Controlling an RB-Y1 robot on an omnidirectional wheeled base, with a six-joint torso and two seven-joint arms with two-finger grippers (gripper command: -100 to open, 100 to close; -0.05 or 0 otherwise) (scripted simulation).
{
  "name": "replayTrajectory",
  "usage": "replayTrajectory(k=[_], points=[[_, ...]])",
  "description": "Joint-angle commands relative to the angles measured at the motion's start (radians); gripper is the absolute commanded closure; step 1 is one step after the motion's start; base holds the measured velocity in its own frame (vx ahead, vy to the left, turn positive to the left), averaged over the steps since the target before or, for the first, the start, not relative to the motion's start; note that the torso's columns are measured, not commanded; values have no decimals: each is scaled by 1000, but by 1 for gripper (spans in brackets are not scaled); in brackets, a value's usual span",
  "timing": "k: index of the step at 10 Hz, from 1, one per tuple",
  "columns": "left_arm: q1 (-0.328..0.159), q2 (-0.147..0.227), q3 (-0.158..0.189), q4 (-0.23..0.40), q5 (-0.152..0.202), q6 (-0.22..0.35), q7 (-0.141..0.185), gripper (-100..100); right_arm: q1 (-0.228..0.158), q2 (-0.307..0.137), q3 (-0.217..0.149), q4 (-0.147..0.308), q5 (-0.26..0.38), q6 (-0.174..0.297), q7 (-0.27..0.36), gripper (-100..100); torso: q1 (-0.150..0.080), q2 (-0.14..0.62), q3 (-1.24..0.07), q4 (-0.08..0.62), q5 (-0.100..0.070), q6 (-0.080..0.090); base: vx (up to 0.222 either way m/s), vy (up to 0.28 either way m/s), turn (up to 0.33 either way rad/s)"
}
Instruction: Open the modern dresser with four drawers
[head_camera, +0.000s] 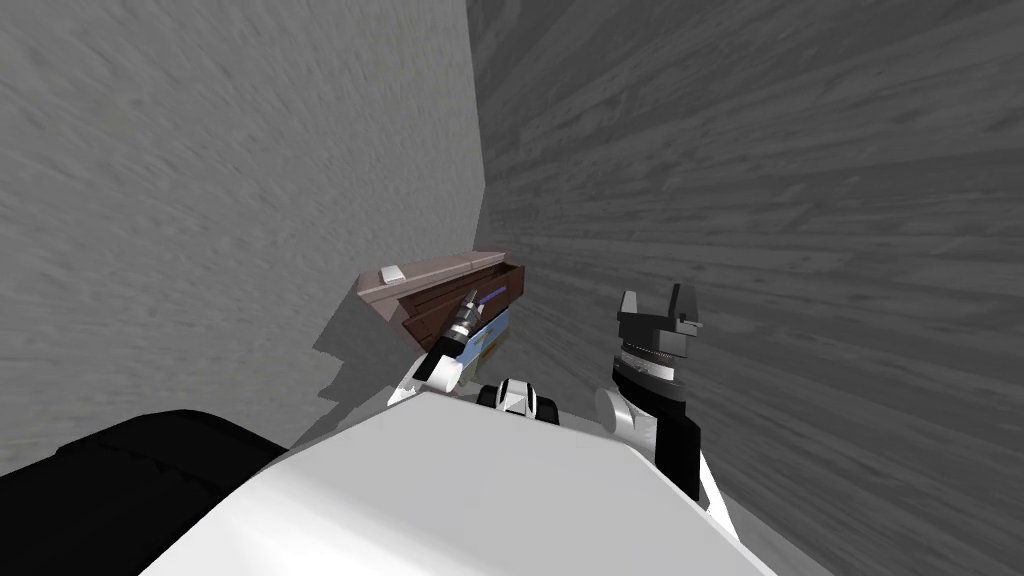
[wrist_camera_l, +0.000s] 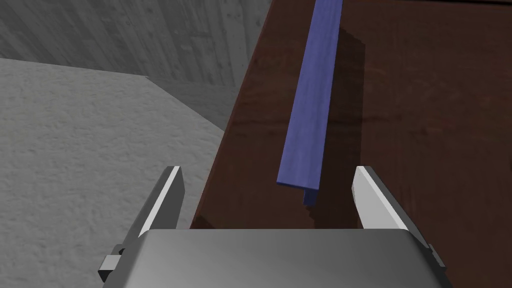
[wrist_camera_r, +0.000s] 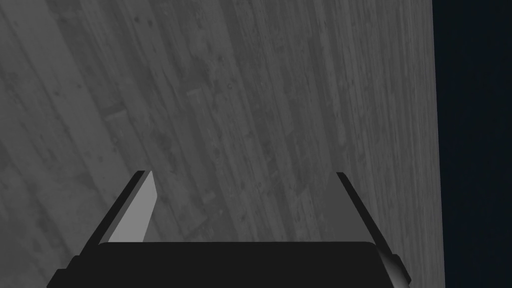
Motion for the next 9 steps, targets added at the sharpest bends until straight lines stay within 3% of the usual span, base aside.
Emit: replayTrajectory(k=[1,6,8,9], points=[[18,10,3,-57,2,35,6,-100,0,0,0,0,0,0,0,0,-4,3,2,0,-1,1,33,20,2],[74,30,0,-199,5,121,19,-100,0,0,0,0,0,0,0,0,-9,7,4,3,-3,1,35,-2,5],[85,34,-1,-229,5,138,22,-100,0,0,0,0,0,0,0,0,-11,9,5,5,-5,3,24,0,4],[79,35,4,-204,7,145,22,-100,0,0,0,0,0,0,0,0,-12,10,5,8,-6,3,14,5,9]])
